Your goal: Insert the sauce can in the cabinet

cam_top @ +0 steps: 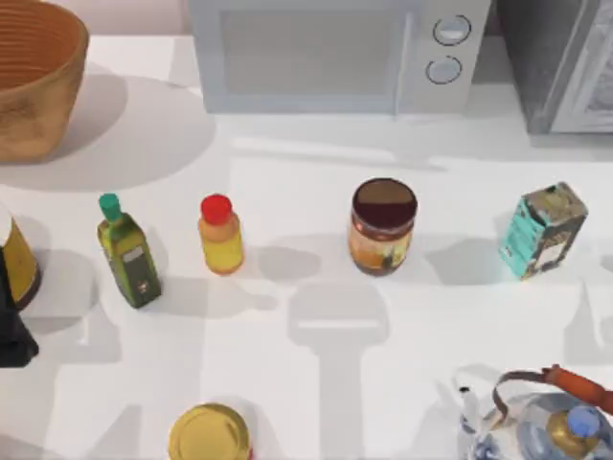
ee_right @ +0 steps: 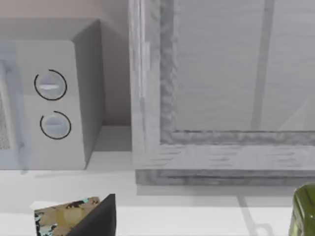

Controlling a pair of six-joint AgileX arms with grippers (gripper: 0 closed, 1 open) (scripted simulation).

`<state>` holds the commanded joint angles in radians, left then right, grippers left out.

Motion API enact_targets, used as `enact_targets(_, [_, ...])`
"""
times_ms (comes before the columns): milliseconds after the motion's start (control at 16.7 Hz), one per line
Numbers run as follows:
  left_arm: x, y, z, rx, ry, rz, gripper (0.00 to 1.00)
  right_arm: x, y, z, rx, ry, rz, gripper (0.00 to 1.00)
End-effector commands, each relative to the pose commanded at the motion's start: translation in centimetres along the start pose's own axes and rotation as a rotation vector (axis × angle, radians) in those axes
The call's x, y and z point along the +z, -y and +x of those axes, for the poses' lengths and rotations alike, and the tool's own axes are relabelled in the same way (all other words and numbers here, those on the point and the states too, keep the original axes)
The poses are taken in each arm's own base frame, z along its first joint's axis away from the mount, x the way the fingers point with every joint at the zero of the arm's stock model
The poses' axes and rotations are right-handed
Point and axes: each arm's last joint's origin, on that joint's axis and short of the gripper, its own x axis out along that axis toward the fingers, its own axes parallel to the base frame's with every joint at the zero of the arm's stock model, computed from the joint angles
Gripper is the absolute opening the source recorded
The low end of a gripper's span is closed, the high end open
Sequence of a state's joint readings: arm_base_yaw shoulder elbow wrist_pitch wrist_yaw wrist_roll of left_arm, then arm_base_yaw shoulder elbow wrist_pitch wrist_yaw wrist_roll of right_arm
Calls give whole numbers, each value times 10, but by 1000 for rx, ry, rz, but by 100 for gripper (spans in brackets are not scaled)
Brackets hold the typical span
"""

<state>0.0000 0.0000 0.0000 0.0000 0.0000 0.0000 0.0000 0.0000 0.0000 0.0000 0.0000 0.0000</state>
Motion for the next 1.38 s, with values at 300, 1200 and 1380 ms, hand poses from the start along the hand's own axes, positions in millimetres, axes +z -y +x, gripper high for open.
enact_targets(300, [0,0,0,0,0,0,100,12,-2,1,51,-23,-44,100])
enact_targets(1200, [0,0,0,0,0,0,100,54,-56,187,1010,-536,-446,100])
enact_targets(1380, [0,0,0,0,0,0,100,14,-75,235,1225,-562,-447,100])
